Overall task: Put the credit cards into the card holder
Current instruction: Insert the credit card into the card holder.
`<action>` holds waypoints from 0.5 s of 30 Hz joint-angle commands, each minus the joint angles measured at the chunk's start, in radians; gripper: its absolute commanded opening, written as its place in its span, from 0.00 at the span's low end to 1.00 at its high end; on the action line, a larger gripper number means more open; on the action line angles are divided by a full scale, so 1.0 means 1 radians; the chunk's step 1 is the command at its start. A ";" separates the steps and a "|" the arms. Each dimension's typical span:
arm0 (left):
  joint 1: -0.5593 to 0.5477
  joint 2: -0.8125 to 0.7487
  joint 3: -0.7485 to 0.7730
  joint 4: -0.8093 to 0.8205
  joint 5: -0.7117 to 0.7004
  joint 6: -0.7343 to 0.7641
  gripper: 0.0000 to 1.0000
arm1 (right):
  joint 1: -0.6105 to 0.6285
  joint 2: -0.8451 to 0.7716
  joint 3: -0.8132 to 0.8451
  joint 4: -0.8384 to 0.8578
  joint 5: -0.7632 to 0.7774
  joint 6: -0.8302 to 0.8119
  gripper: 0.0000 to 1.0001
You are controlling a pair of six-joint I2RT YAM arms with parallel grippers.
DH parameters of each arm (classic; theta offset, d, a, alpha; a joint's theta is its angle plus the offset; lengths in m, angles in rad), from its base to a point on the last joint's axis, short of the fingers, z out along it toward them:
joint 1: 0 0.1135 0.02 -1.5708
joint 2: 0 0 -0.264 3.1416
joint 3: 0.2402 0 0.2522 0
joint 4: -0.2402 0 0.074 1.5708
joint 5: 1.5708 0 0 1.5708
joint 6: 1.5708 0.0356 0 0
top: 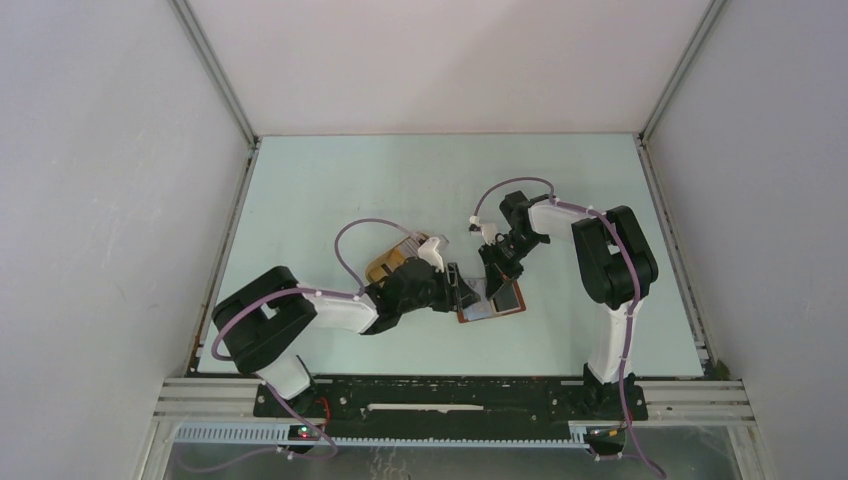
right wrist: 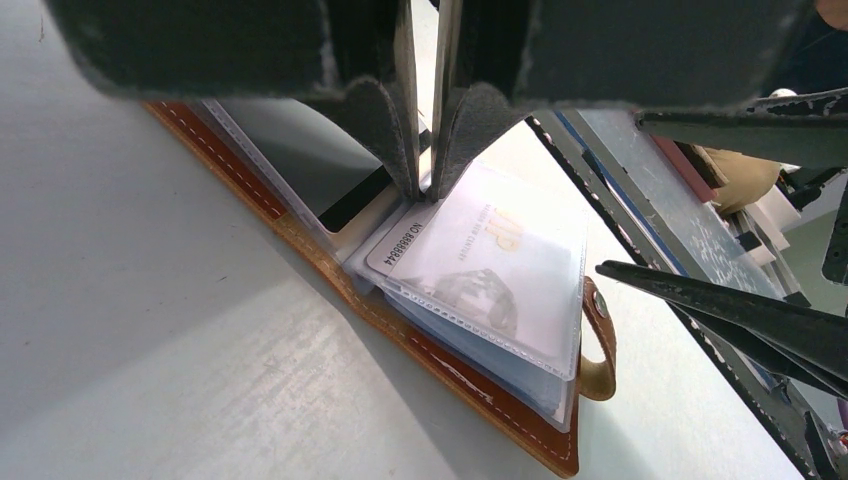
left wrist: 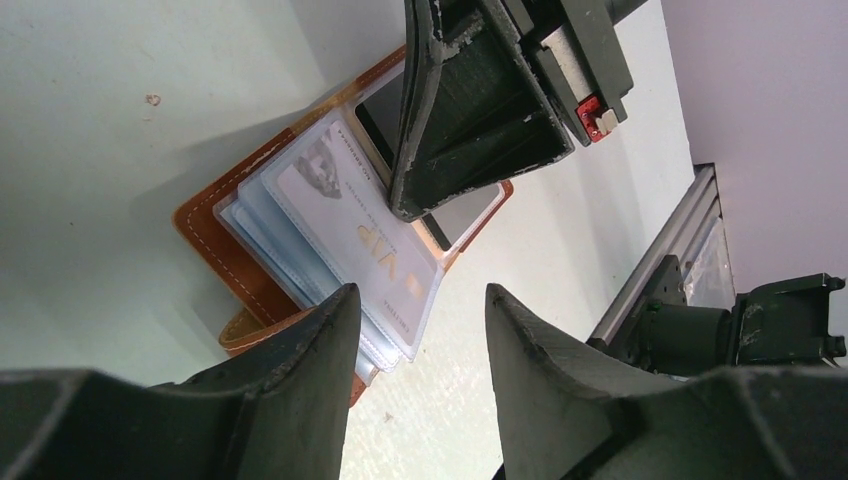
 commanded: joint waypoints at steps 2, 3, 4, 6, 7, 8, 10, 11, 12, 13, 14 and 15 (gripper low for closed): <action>0.008 -0.012 -0.003 0.013 -0.006 -0.002 0.54 | -0.003 0.017 0.023 0.007 0.037 -0.016 0.17; 0.007 -0.006 0.000 0.013 -0.006 -0.002 0.54 | -0.003 0.018 0.024 0.007 0.037 -0.017 0.17; 0.007 -0.002 0.002 0.013 -0.005 -0.002 0.54 | -0.003 0.018 0.024 0.007 0.037 -0.017 0.17; 0.009 0.007 0.008 0.014 -0.004 -0.002 0.54 | -0.003 0.018 0.023 0.006 0.036 -0.017 0.17; 0.009 0.010 0.010 0.013 -0.004 -0.003 0.54 | -0.003 0.018 0.023 0.007 0.036 -0.017 0.17; 0.009 0.015 0.011 0.013 -0.004 -0.002 0.54 | -0.003 0.018 0.023 0.006 0.036 -0.017 0.17; 0.009 0.019 0.011 0.013 -0.005 -0.003 0.53 | -0.003 0.017 0.023 0.006 0.035 -0.017 0.17; 0.010 0.020 0.011 0.013 -0.004 -0.004 0.53 | -0.002 0.017 0.023 0.007 0.034 -0.017 0.17; 0.010 0.022 0.012 0.014 -0.004 -0.005 0.53 | -0.003 0.016 0.024 0.007 0.034 -0.017 0.17; 0.010 0.024 0.012 0.013 -0.003 -0.005 0.53 | -0.003 0.016 0.023 0.007 0.034 -0.017 0.17; 0.011 0.025 0.012 0.014 -0.004 -0.005 0.53 | -0.003 0.017 0.023 0.005 0.034 -0.017 0.17; 0.010 0.025 0.012 0.014 -0.003 -0.005 0.53 | -0.003 0.016 0.023 0.005 0.034 -0.017 0.17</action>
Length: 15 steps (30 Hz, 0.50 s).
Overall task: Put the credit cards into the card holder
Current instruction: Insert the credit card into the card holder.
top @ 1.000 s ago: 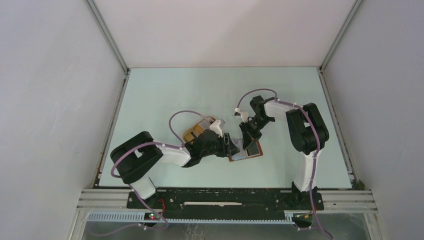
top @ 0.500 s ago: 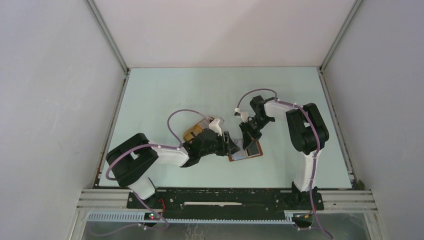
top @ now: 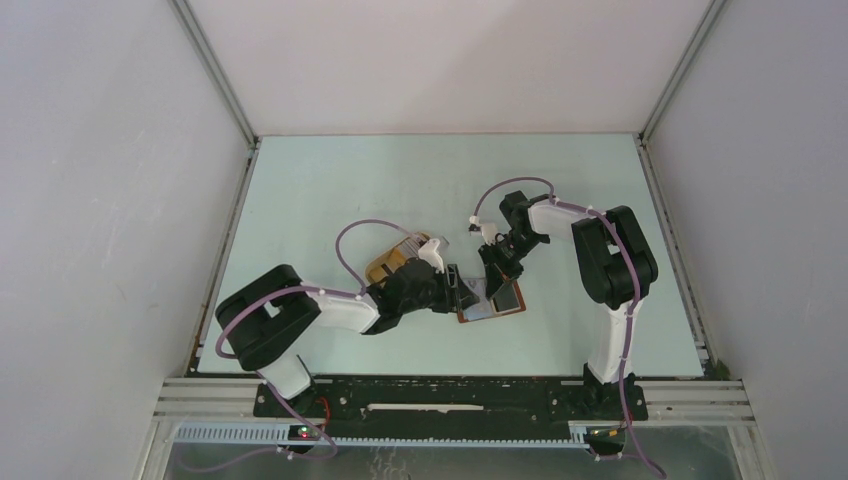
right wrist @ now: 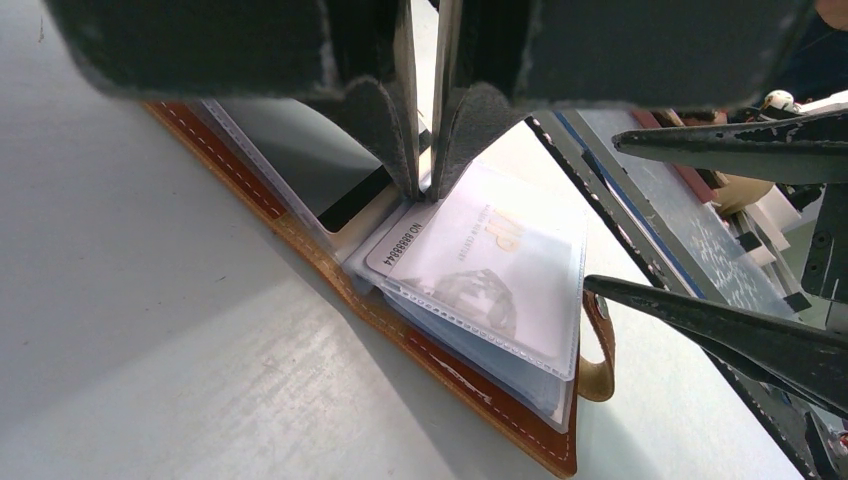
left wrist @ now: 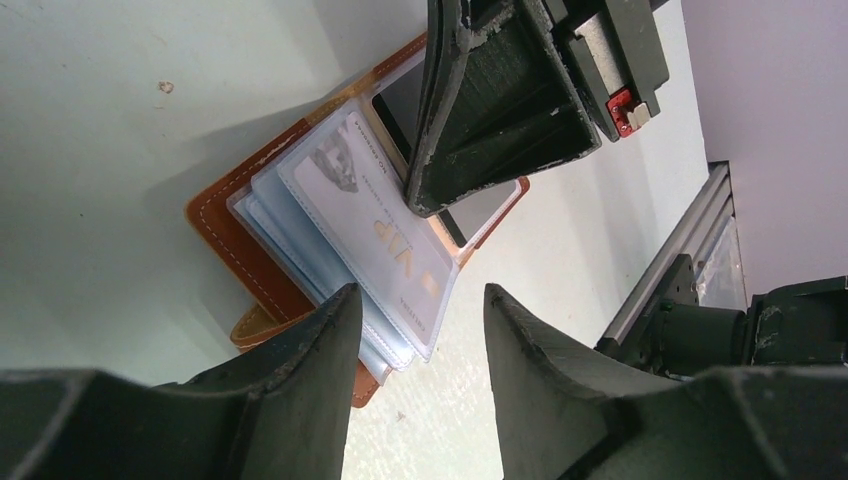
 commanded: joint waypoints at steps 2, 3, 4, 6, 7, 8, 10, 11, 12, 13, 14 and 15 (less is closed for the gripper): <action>0.011 0.006 0.014 0.017 -0.003 -0.004 0.53 | -0.003 0.016 0.021 0.008 0.034 -0.018 0.17; 0.011 0.009 0.016 0.020 0.000 -0.004 0.53 | -0.003 0.015 0.022 0.008 0.034 -0.018 0.17; 0.011 0.012 0.018 0.023 0.003 -0.003 0.53 | -0.003 0.016 0.022 0.008 0.034 -0.018 0.17; 0.012 0.019 0.024 0.028 0.012 -0.006 0.53 | -0.002 0.015 0.021 0.008 0.034 -0.018 0.17; 0.013 0.022 0.027 0.031 0.017 -0.006 0.53 | -0.003 0.015 0.021 0.008 0.034 -0.018 0.17; 0.012 0.024 0.032 0.032 0.021 -0.007 0.53 | -0.002 0.016 0.021 0.008 0.034 -0.018 0.17; 0.013 0.027 0.037 0.032 0.025 -0.006 0.52 | -0.003 0.016 0.021 0.008 0.032 -0.017 0.17; 0.013 0.028 0.040 0.032 0.025 -0.007 0.52 | -0.003 0.016 0.022 0.008 0.032 -0.018 0.17; 0.012 0.030 0.042 0.032 0.026 -0.007 0.52 | -0.003 0.017 0.022 0.008 0.032 -0.018 0.17; 0.012 0.031 0.044 0.033 0.028 -0.007 0.52 | -0.003 0.017 0.021 0.008 0.030 -0.019 0.17; 0.012 0.032 0.045 0.032 0.028 -0.007 0.52 | -0.003 0.017 0.022 0.008 0.031 -0.020 0.17; 0.012 0.034 0.045 0.033 0.029 -0.007 0.51 | -0.003 0.017 0.021 0.008 0.031 -0.020 0.17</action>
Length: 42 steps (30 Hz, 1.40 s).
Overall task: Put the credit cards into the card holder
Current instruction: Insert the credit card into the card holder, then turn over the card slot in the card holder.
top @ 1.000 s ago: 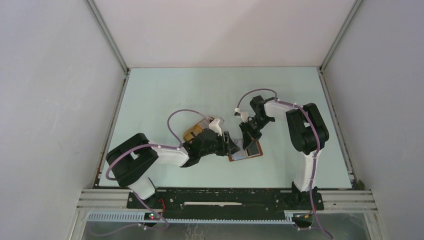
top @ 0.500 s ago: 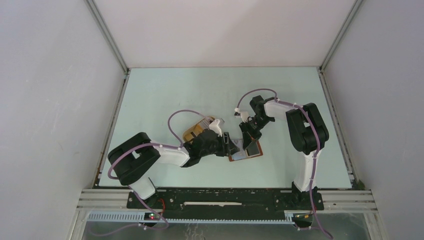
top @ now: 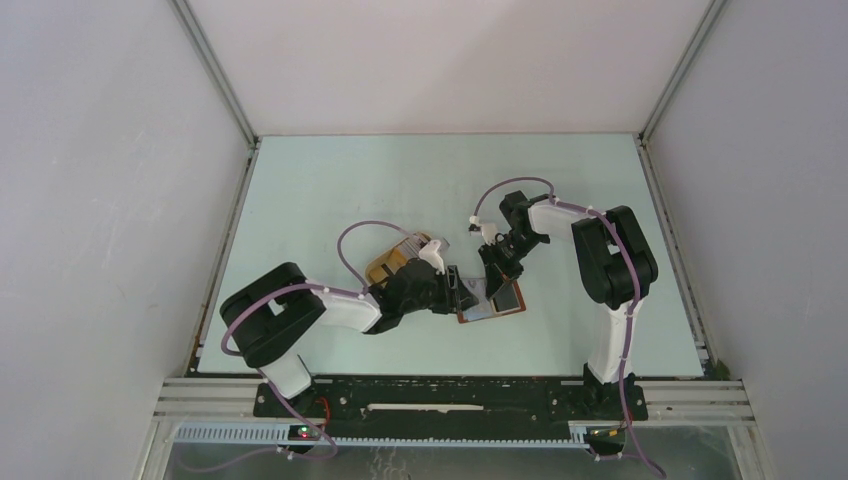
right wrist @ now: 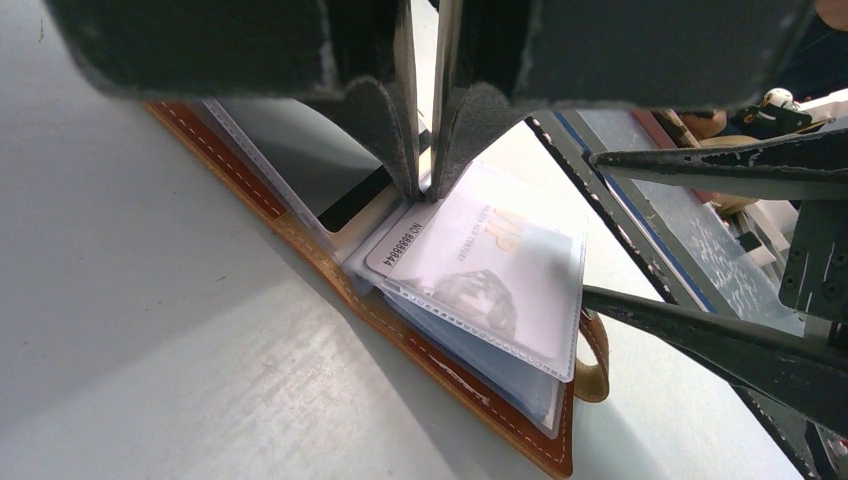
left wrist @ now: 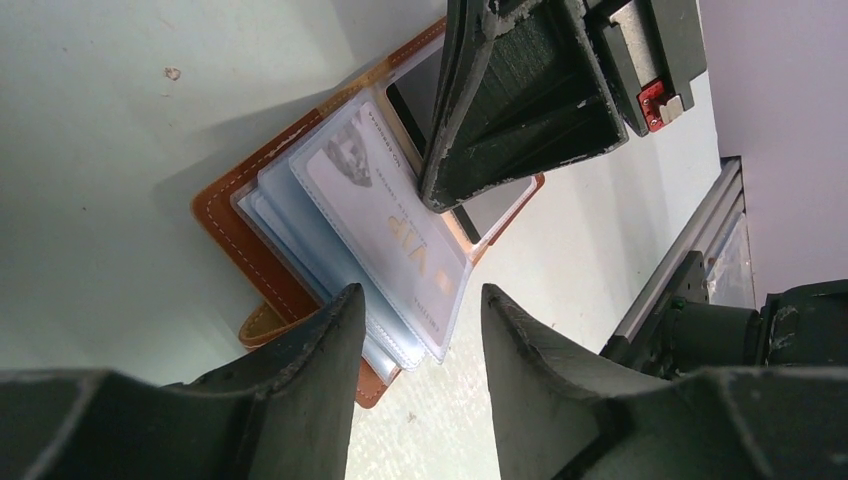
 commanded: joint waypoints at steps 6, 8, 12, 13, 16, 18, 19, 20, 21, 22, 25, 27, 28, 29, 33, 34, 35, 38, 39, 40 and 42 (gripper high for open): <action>0.008 0.008 0.048 0.033 0.021 -0.005 0.50 | -0.002 0.017 0.021 0.008 0.031 -0.019 0.17; 0.008 0.015 0.057 0.034 0.026 -0.005 0.49 | -0.002 0.016 0.021 0.006 0.029 -0.021 0.17; 0.010 0.029 0.071 0.036 0.038 -0.005 0.45 | -0.001 0.014 0.024 0.002 0.025 -0.024 0.17; 0.010 0.031 0.073 0.038 0.039 -0.004 0.44 | -0.002 0.014 0.026 0.001 0.022 -0.026 0.18; 0.010 0.036 0.077 0.040 0.043 -0.001 0.41 | -0.002 0.008 0.029 -0.005 0.011 -0.033 0.19; 0.011 0.039 0.078 0.039 0.045 0.000 0.40 | -0.001 -0.001 0.032 -0.009 0.007 -0.035 0.20; 0.012 0.040 0.079 0.040 0.045 0.000 0.39 | -0.002 -0.010 0.032 -0.009 0.003 -0.036 0.21; 0.013 0.041 0.080 0.041 0.046 0.000 0.38 | -0.004 -0.023 0.033 -0.009 -0.001 -0.037 0.22; 0.014 0.044 0.078 0.041 0.046 0.001 0.38 | -0.006 -0.039 0.033 -0.010 -0.003 -0.038 0.24; 0.016 0.045 0.078 0.042 0.046 0.001 0.37 | -0.010 -0.057 0.032 -0.010 -0.006 -0.039 0.25; 0.021 0.051 0.077 0.042 0.049 0.002 0.37 | -0.024 -0.124 0.031 -0.015 -0.004 -0.048 0.30; 0.024 0.053 0.075 0.044 0.052 0.003 0.37 | -0.039 -0.167 0.031 -0.020 0.001 -0.058 0.31; 0.025 0.056 0.075 0.045 0.054 0.003 0.37 | -0.047 -0.187 0.030 -0.024 0.001 -0.064 0.32; 0.026 0.056 0.074 0.045 0.058 0.004 0.37 | -0.056 -0.210 0.030 -0.026 0.001 -0.071 0.32; 0.028 0.058 0.069 0.049 0.062 0.009 0.37 | -0.085 -0.303 0.015 -0.030 -0.013 -0.116 0.31; 0.030 0.058 0.068 0.049 0.062 0.010 0.37 | -0.091 -0.326 0.012 -0.033 -0.021 -0.132 0.30; 0.032 0.059 0.066 0.048 0.060 0.010 0.37 | -0.094 -0.349 0.008 -0.037 -0.032 -0.150 0.30; 0.038 0.063 0.062 0.048 0.058 0.009 0.25 | -0.105 -0.424 -0.010 -0.033 -0.080 -0.196 0.28; 0.040 0.066 0.064 0.049 0.061 0.009 0.23 | -0.112 -0.459 -0.020 -0.017 -0.110 -0.210 0.28; 0.042 0.067 0.065 0.048 0.063 0.009 0.22 | -0.117 -0.496 -0.033 -0.004 -0.127 -0.218 0.28; 0.042 0.068 0.072 0.048 0.071 0.010 0.22 | -0.121 -0.571 -0.069 0.028 -0.146 -0.241 0.28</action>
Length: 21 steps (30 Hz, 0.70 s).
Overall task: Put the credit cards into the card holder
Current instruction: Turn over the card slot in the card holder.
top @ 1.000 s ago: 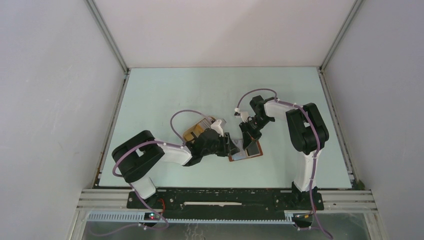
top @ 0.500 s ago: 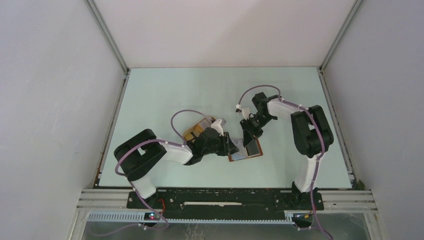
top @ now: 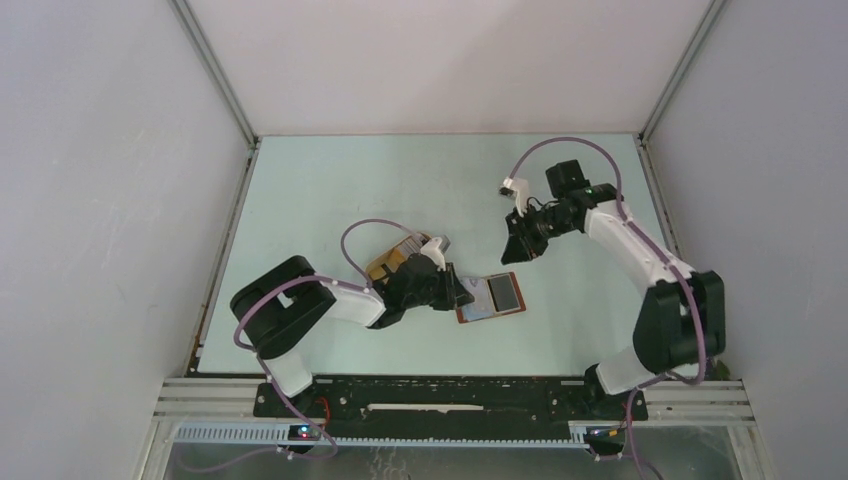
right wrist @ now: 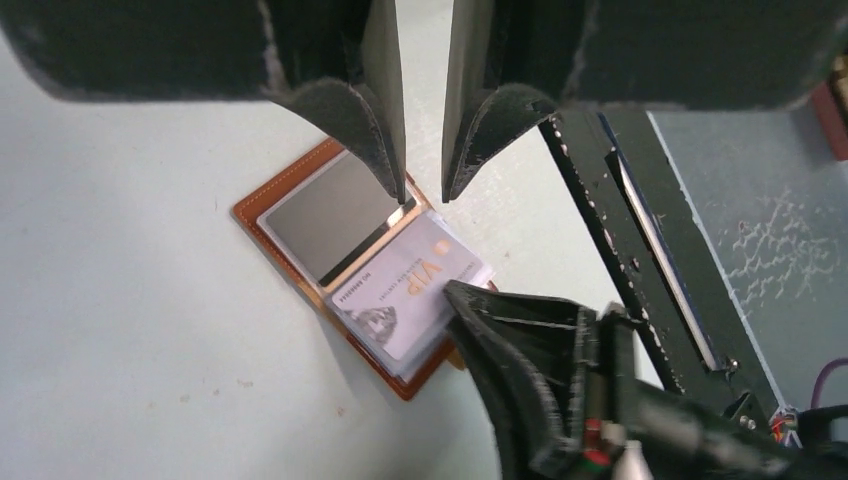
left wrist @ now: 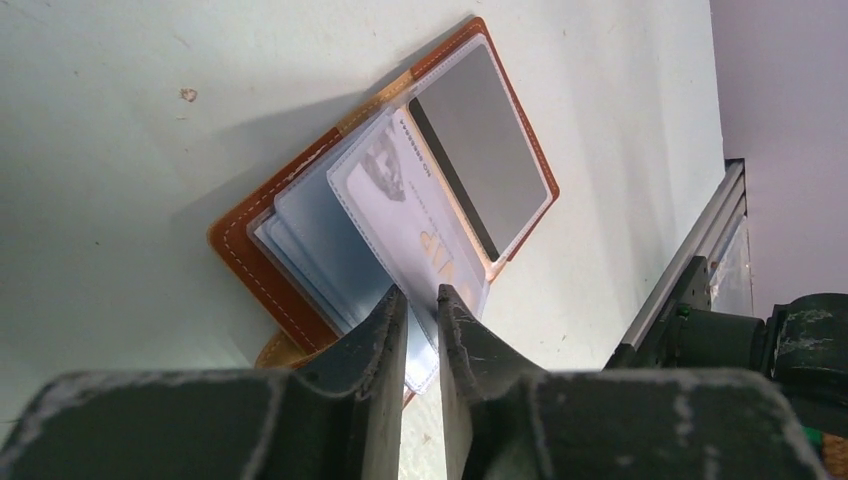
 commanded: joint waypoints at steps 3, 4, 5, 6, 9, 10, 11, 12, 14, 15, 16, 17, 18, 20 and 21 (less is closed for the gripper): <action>0.007 0.006 0.052 0.035 0.037 0.014 0.21 | -0.015 -0.244 -0.091 0.088 -0.093 -0.088 0.28; 0.008 0.003 0.058 0.035 0.046 0.017 0.21 | -0.016 -0.262 -0.104 0.098 -0.093 -0.090 0.29; 0.009 0.002 0.063 0.036 0.057 0.019 0.22 | -0.017 -0.274 -0.109 0.103 -0.093 -0.092 0.29; 0.009 0.001 0.070 0.038 0.068 0.018 0.22 | -0.018 -0.278 -0.111 0.101 -0.093 -0.095 0.29; 0.008 0.004 0.089 0.036 0.087 0.016 0.25 | -0.024 -0.273 -0.110 0.095 -0.102 -0.097 0.29; 0.008 0.005 0.094 0.032 0.089 0.016 0.27 | -0.025 -0.270 -0.110 0.092 -0.107 -0.098 0.30; 0.009 0.006 0.097 0.026 0.090 0.016 0.29 | -0.025 -0.269 -0.110 0.090 -0.111 -0.097 0.29; 0.008 0.008 0.101 0.022 0.092 0.016 0.31 | -0.025 -0.269 -0.109 0.091 -0.114 -0.096 0.29; 0.008 0.007 0.107 0.019 0.098 0.016 0.35 | -0.025 -0.269 -0.109 0.090 -0.116 -0.097 0.29; 0.008 0.008 0.111 0.019 0.103 0.016 0.37 | -0.025 -0.270 -0.109 0.090 -0.115 -0.096 0.29; 0.009 0.010 0.116 0.018 0.111 0.017 0.39 | -0.025 -0.271 -0.111 0.090 -0.114 -0.095 0.30; 0.009 0.011 0.124 0.018 0.119 0.018 0.40 | -0.026 -0.271 -0.110 0.090 -0.114 -0.094 0.29; 0.008 0.017 0.135 0.016 0.129 0.018 0.41 | -0.026 -0.271 -0.111 0.091 -0.112 -0.092 0.29; 0.007 0.035 0.174 0.008 0.153 0.017 0.42 | -0.027 -0.272 -0.110 0.091 -0.111 -0.088 0.30; 0.007 0.051 0.186 0.005 0.166 0.014 0.43 | -0.028 -0.274 -0.110 0.093 -0.111 -0.086 0.29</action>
